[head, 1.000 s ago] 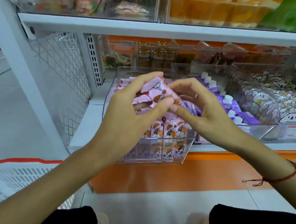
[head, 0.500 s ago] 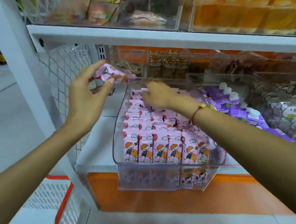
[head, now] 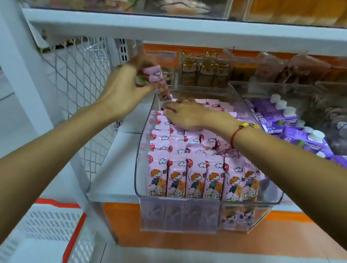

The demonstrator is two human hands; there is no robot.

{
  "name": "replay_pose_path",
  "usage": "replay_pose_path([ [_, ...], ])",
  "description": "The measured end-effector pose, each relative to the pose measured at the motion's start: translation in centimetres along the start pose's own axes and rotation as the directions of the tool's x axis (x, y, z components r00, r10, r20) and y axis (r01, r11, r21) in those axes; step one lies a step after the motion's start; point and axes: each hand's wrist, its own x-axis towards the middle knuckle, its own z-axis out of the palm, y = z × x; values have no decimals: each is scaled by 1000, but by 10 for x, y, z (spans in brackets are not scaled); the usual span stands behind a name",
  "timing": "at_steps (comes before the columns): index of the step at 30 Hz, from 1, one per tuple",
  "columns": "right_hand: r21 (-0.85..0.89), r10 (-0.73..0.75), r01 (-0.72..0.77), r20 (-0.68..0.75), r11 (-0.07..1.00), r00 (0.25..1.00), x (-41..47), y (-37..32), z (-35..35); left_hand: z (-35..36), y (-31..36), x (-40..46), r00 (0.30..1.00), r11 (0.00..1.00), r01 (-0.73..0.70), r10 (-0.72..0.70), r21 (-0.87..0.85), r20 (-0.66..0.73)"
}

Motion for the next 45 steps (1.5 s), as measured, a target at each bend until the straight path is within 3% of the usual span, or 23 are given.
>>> replay_pose_path([
  [3,33,0,1,-24,999,1000,-4,2,1,6,2,14,988,976,-25,-9,216,152],
  [7,48,-21,22,-39,999,999,-8,0,-2,20,7,33,965,957,29,-102,289,240],
  [11,224,-3,75,-306,972,952,-10,-2,-10,24,13,44,919,929,118,-236,350,317],
  [14,248,-24,129,-386,960,922,-2,-6,-16,14,17,32,920,943,196,-271,268,282],
  [16,288,-71,156,-286,945,956,5,-9,-17,3,19,10,929,944,285,-315,169,194],
  [19,251,-23,76,-207,965,978,16,-3,-15,-10,25,-34,913,919,394,-395,31,108],
  [23,-12,-19,19,-33,1000,999,18,5,-6,-12,39,-83,899,892,429,-406,-143,161],
  [25,-70,-16,15,-18,997,1000,17,5,-5,-8,45,-98,897,878,439,-415,-193,154],
  [27,-53,-24,19,-86,998,996,17,1,-5,-4,49,-107,905,881,426,-411,-205,113],
  [31,40,43,-30,-388,999,921,17,-4,-5,1,54,-118,911,878,405,-412,-256,28],
  [34,178,83,-1,-457,984,886,17,-10,-4,3,59,-120,908,875,406,-420,-264,2],
  [36,425,172,60,-487,903,857,15,-15,-8,3,61,-120,904,872,411,-427,-267,-2],
  [38,674,320,132,-502,727,803,10,-20,-17,3,60,-120,899,865,423,-437,-270,8],
  [42,879,652,238,-468,413,596,-18,-20,-32,2,55,-117,887,849,455,-460,-268,45],
  [45,929,729,329,-345,172,591,-64,-17,-40,-4,63,-110,913,898,391,-406,-203,-41],
])
